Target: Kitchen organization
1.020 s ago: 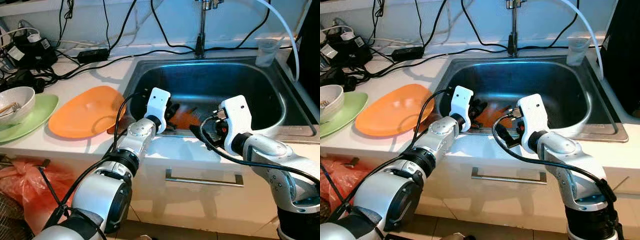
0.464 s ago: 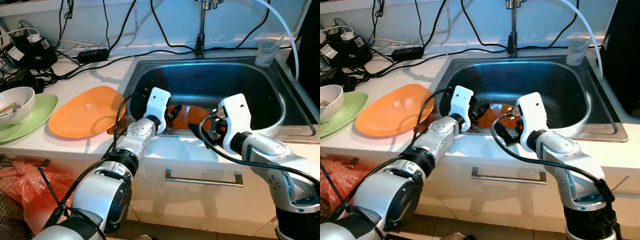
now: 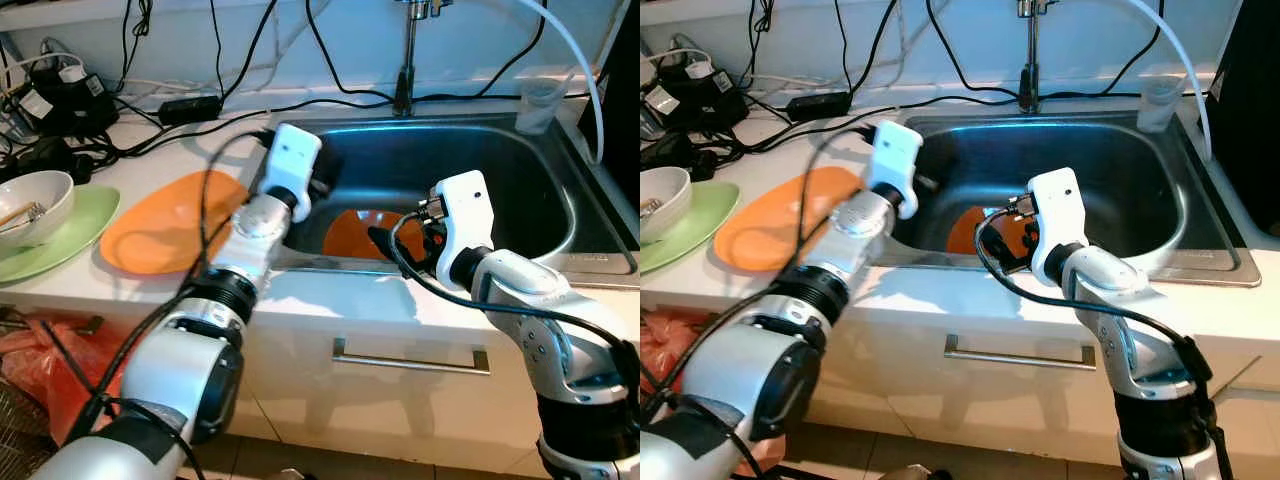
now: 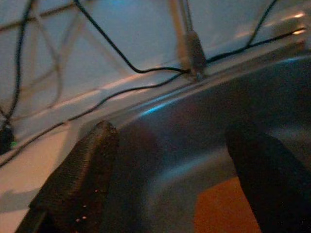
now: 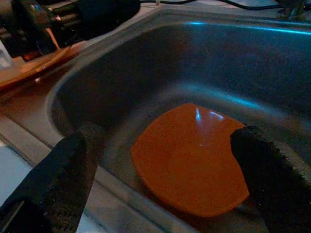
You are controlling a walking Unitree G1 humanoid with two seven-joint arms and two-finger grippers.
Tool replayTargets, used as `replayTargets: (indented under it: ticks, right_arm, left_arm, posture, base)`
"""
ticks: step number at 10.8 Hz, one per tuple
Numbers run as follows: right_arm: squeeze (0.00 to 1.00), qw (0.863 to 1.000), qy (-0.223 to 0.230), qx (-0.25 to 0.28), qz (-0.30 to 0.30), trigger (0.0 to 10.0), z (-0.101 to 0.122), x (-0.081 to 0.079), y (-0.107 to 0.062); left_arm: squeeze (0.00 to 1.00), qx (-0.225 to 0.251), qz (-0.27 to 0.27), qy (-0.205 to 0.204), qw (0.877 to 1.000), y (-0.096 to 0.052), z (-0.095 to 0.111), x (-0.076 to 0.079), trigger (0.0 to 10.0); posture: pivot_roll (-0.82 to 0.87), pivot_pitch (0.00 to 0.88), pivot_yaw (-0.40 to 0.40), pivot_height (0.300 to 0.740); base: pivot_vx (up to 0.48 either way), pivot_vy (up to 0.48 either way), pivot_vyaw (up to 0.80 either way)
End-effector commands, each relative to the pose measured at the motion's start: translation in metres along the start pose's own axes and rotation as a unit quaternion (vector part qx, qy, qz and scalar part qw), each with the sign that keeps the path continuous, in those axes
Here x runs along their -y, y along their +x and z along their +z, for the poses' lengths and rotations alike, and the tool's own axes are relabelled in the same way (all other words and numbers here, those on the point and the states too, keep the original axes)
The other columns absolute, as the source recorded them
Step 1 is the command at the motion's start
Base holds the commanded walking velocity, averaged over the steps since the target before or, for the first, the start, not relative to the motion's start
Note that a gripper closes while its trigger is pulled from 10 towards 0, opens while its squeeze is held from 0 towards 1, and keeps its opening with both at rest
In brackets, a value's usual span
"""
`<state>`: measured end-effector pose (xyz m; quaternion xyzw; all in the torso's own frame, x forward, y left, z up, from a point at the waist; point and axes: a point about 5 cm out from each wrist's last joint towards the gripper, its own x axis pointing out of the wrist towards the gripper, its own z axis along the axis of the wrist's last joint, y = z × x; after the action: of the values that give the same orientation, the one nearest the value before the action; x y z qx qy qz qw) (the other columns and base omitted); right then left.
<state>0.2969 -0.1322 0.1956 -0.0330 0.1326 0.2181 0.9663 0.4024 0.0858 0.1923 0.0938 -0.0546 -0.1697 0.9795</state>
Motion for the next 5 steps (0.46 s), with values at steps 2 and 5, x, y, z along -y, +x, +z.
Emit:
replayTargets:
  ticks: [2, 5]
  right_arm:
    - [0.0, 0.999, -0.01, 0.023, 0.022, 10.0, 0.009, -0.009, 0.01]
    - [0.0, 0.998, 0.009, 0.033, 0.044, 10.0, 0.011, -0.017, 0.016]
  left_arm:
    - [1.0, 0.005, 0.065, 0.005, 0.998, -0.004, 0.006, -0.026, 10.0]
    - [1.0, -0.031, 0.174, 0.015, 0.984, -0.037, -0.019, -0.075, 10.0]
  posture:
    - [-0.02, 0.0, 0.115, 0.74]
    - [0.03, 0.0, 0.1, 0.74]
  base:
    - [0.0, 0.0, 0.0]
    - [0.0, 0.0, 0.0]
